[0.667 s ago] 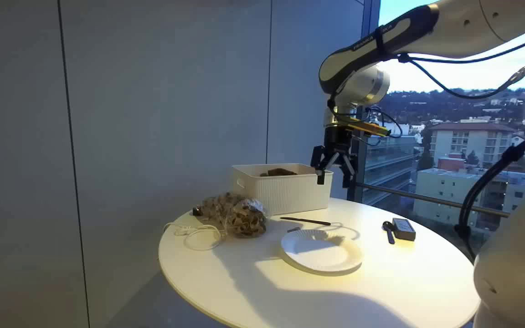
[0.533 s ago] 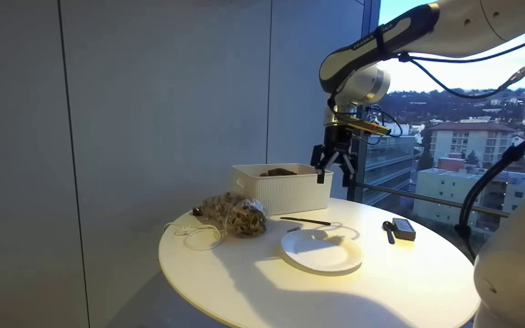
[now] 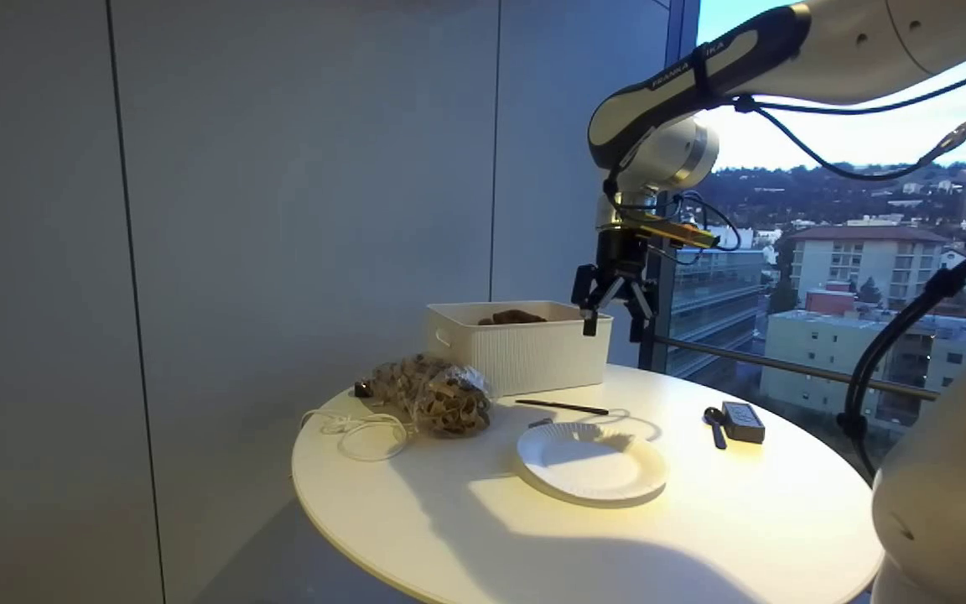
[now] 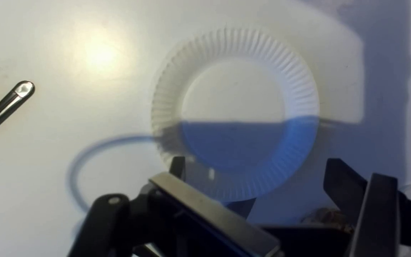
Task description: Move the white plate backwards then put some rubber bands on the plate.
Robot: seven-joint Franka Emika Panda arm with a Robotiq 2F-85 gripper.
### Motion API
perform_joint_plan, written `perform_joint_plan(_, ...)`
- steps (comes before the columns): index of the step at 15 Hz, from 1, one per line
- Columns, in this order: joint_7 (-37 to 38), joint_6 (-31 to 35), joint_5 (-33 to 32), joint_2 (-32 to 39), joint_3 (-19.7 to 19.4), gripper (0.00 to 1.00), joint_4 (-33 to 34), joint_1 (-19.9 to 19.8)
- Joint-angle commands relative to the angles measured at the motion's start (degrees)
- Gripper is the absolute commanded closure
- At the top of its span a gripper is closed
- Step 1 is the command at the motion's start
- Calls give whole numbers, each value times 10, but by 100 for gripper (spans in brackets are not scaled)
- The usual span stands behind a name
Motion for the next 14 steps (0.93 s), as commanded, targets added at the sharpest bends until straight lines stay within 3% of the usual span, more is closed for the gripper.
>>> perform_joint_plan(1,-4,-2,4,2,10,0,2,-12)
perform_joint_plan(4,-4,-2,4,2,10,0,2,-12)
perform_joint_plan(6,-46,-49,28,18,2,0,36,0)
perform_joint_plan(10,-93,-83,63,43,20,0,8,22)
perform_joint_plan(14,-99,-62,98,97,50,0,-26,41)
